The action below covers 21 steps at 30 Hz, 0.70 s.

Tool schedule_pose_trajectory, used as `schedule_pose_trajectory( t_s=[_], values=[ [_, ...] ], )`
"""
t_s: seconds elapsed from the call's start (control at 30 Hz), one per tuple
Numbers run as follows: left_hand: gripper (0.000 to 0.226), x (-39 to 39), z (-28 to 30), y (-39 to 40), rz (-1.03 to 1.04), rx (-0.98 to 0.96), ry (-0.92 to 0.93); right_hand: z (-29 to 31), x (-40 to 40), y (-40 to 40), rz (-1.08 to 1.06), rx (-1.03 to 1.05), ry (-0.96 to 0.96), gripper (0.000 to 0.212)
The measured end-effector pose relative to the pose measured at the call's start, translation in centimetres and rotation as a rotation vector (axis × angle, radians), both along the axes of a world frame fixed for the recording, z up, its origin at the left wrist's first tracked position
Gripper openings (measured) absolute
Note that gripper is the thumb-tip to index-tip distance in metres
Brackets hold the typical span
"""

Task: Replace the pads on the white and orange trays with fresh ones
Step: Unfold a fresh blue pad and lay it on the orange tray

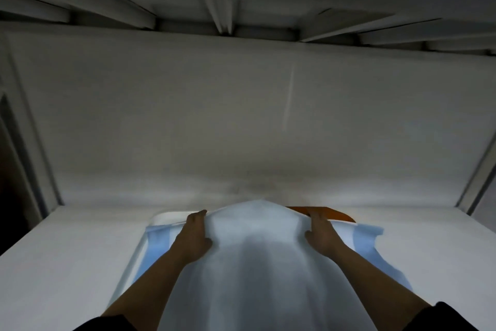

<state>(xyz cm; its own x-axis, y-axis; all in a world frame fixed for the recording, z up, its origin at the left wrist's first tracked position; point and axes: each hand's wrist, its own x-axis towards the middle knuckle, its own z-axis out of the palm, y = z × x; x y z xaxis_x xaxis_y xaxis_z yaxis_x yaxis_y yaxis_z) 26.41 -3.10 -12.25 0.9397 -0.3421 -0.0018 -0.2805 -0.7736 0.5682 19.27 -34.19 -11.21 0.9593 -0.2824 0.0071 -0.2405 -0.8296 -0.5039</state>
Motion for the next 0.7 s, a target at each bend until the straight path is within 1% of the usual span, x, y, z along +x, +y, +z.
schedule_pose_trajectory(
  t_s=[0.1, 0.17, 0.2, 0.23, 0.3, 0.4, 0.53, 0.7],
  values=[
    [0.092, 0.1, -0.2, -0.1, 0.015, 0.042, -0.105, -0.1, 0.1, -0.1, 0.009, -0.018, -0.060, 0.073],
    [0.095, 0.0, 0.0, -0.3, -0.001, 0.099, -0.190, -0.1, -0.1, -0.2, -0.010, -0.092, -0.088, 0.077],
    [0.095, -0.2, 0.0, -0.5, -0.010, 0.134, -0.202, -0.1, -0.2, -0.2, -0.020, -0.121, -0.079, 0.077],
    [0.095, -0.3, 0.0, -0.6, -0.019, 0.174, -0.193, -0.3, -0.4, -0.1, -0.017, -0.142, -0.053, 0.076],
    [0.093, -0.8, -0.3, -0.9, -0.039, 0.253, -0.146, -0.8, -0.7, 0.0, 0.022, -0.142, 0.063, 0.073],
    [0.081, -1.9, -1.2, -1.5, -0.092, 0.383, -0.035, -1.7, -1.7, 0.5, 0.064, -0.111, 0.224, 0.070],
    [0.068, -4.1, -1.9, -2.7, -0.155, 0.472, 0.071, -2.4, -3.6, 1.7, 0.063, -0.126, 0.278, 0.066],
    [0.063, -6.7, -1.2, -3.2, -0.170, 0.541, 0.131, -2.5, -6.0, 2.3, 0.089, -0.192, 0.349, 0.066]
  ],
)
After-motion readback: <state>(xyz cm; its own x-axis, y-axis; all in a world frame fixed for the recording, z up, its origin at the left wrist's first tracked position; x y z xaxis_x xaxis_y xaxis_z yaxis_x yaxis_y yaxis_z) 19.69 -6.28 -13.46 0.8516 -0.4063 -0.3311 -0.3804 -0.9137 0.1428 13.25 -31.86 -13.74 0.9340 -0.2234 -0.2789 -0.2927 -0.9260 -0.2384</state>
